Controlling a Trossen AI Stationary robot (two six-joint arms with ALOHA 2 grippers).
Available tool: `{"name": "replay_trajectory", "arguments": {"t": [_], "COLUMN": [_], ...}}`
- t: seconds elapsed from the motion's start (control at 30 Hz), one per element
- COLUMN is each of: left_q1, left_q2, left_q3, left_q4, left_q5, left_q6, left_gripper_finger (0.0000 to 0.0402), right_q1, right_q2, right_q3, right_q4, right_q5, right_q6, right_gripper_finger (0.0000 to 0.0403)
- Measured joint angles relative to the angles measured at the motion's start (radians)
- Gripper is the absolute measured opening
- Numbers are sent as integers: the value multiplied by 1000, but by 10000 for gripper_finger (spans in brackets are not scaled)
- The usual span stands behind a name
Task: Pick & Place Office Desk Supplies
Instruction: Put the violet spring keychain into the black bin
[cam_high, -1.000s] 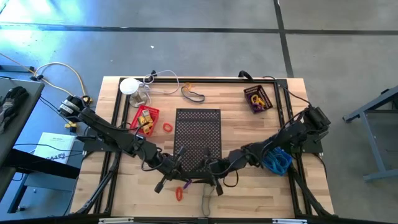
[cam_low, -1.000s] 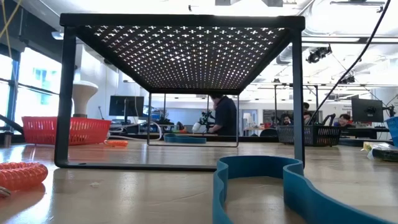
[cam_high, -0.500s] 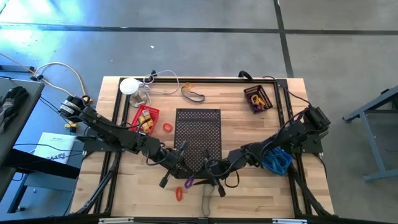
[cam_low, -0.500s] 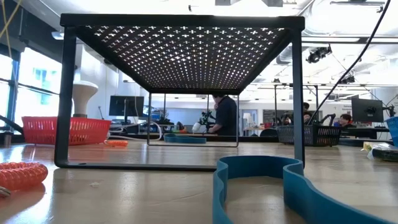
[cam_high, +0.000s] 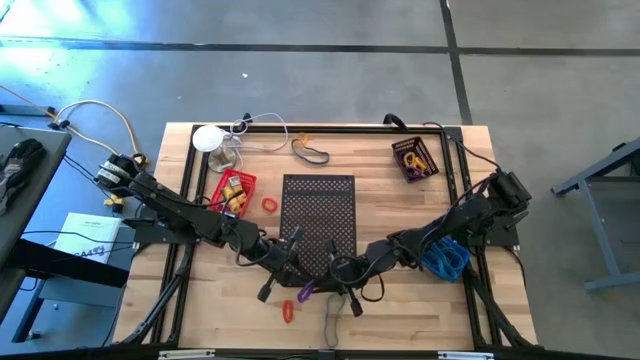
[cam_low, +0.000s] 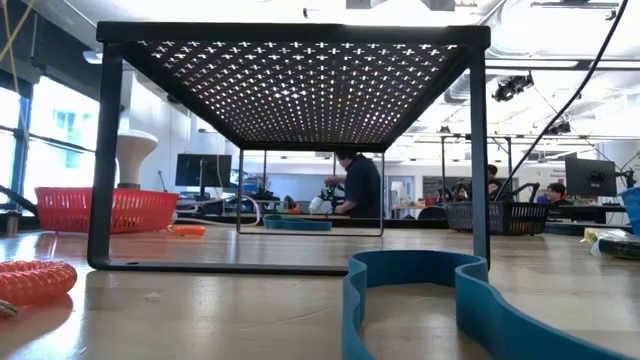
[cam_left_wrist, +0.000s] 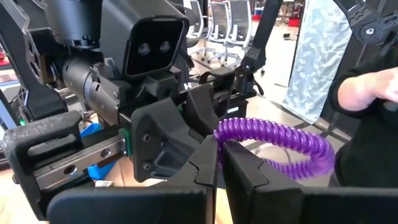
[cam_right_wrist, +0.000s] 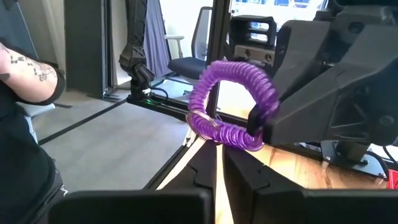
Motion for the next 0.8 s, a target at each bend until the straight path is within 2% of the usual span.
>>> {"name": "replay_trajectory", "arguments": {"t": [0.4, 0.8], "left_q1": [0, 0], "left_q2": [0, 0], "left_q3": [0, -1], "left_q4": [-1, -12], "left_q5": [0, 1], "left_q6": [-5, -8], "left_gripper_finger": [8, 8], "right_q1": [-6, -11], "right_q2": [0, 0], "right_q3": [0, 0], "right_q4": [-7, -4], "right_q5": [3, 3], "right_q6": [48, 52], "right_gripper_finger": [123, 139]}}
